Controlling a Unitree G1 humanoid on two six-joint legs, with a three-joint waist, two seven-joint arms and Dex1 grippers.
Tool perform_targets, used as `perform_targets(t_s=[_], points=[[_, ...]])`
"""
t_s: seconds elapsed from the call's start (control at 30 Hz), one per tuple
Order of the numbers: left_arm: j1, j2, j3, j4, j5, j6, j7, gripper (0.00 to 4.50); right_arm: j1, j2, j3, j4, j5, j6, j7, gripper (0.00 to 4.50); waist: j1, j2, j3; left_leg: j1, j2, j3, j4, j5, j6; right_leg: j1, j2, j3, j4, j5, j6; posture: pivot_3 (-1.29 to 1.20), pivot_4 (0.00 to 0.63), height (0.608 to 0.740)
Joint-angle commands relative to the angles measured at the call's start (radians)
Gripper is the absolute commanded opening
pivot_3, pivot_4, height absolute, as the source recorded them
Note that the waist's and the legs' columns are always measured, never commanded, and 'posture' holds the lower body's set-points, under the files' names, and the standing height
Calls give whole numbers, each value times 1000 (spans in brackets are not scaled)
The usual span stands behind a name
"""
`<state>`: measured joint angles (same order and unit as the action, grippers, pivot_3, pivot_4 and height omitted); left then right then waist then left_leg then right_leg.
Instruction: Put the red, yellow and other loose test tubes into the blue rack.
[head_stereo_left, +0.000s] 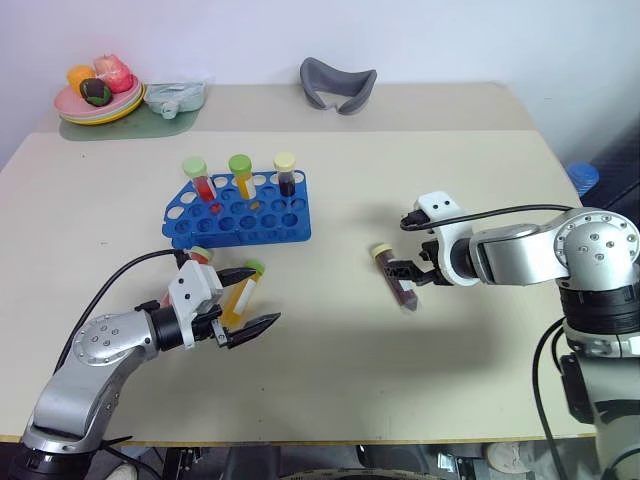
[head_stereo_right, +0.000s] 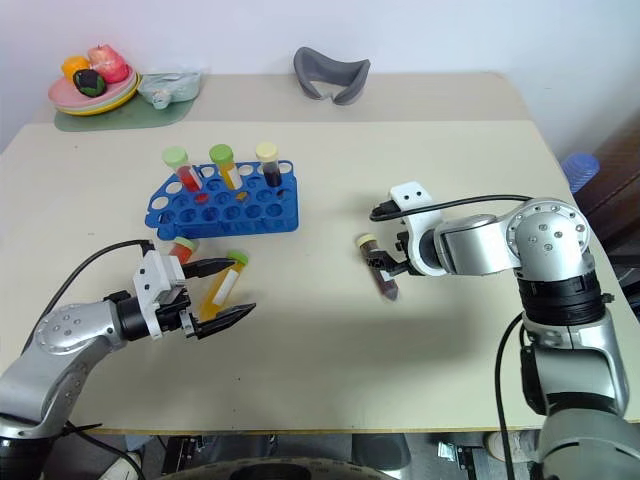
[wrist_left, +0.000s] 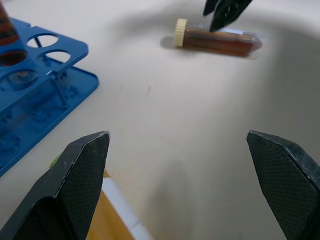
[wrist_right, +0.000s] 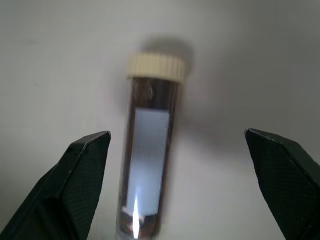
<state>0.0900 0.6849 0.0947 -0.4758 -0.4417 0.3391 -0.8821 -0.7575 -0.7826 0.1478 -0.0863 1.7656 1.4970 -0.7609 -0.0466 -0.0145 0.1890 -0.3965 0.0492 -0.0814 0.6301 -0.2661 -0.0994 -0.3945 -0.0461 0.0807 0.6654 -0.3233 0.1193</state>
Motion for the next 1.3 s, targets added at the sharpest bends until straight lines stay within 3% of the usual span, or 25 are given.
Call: perform_targets(t_s=[0.03,0.63,0.73,0.87,1.3], points=[[12,-8,-7,-12,7,-32,-3,4492,-58,-14,128,1,202,-148,-171,4376,-6,0,0,0,0,0,0,0,0,0,0,0,0,0,0,0,150,740],[-20,-15,-43,-17,14,-24,12,4492,-91,89,243,89,207,-231,-423,4376,2,0,0,-10,0,-1,2,0,0,-10,0,-1,2,0,0,0,150,740],[-13,-17,-40,-17,15,-29,14,4500,-93,92,244,95,207,-226,-429,3552,2,0,0,-10,0,-1,2,0,0,-10,0,-1,2,0,0,0,150,740],[-12,-19,-41,-42,10,-11,30,4500,-116,103,250,99,207,-218,-421,1562,0,1,0,-10,0,-1,2,0,0,-10,0,-1,2,0,0,0,150,740],[-53,-26,-47,-58,0,37,63,4500,-148,93,254,41,204,-235,-391,1562,1,1,0,-10,0,-1,2,0,0,-10,0,-1,2,0,0,0,150,740]])
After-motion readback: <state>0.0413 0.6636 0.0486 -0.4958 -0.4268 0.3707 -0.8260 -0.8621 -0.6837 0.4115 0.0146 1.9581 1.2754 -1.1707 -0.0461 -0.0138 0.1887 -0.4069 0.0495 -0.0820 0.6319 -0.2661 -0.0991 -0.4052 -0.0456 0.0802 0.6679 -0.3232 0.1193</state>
